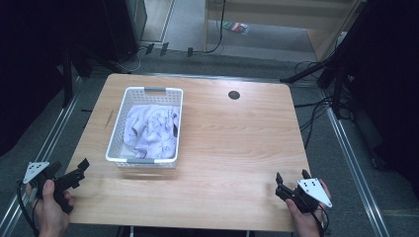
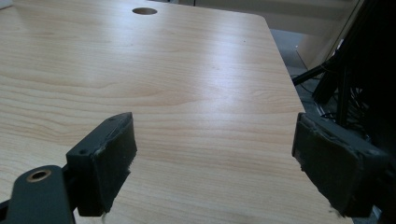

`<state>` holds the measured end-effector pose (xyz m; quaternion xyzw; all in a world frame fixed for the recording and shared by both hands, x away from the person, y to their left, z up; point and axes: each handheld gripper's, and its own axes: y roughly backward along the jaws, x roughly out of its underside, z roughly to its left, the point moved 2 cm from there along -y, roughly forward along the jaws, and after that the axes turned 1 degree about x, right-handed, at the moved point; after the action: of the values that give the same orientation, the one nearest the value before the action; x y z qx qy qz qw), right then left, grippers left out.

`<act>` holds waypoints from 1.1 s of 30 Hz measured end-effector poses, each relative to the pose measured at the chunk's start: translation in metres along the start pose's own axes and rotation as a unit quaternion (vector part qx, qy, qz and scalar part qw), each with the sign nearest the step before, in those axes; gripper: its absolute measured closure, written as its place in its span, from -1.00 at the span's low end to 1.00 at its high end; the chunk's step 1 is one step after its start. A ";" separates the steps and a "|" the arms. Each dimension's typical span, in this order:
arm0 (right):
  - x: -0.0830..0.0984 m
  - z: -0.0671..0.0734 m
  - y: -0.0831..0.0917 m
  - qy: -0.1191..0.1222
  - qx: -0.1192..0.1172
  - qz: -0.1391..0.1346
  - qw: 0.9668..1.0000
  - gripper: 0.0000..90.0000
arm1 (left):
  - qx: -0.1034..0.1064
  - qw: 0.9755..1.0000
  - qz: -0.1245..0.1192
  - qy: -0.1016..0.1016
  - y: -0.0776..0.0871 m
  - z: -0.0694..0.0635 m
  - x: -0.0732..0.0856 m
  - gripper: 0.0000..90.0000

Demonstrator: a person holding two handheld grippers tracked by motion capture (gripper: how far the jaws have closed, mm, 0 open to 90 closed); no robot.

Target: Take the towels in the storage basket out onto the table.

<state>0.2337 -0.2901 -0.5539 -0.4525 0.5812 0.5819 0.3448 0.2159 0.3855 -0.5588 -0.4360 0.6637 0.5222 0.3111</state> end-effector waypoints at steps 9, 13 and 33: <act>0.000 -0.002 0.000 -0.006 -0.010 0.002 1.000 -0.69 | 0.015 0.999 -0.019 -0.030 0.016 -0.011 -0.019 -0.99; 0.000 -0.001 0.000 -0.007 -0.014 0.005 1.000 -0.69 | 0.037 0.998 -0.010 -0.048 0.019 -0.021 -0.027 -0.99; 0.000 -0.001 -0.002 -0.003 -0.019 0.016 1.000 -0.68 | 0.104 0.975 0.120 -0.157 -0.005 -0.107 -0.083 -1.00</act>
<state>0.2361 -0.2904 -0.5543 -0.4483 0.5758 0.5997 0.3285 0.2603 0.3031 -0.4613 -0.2302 0.7048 0.5458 0.3903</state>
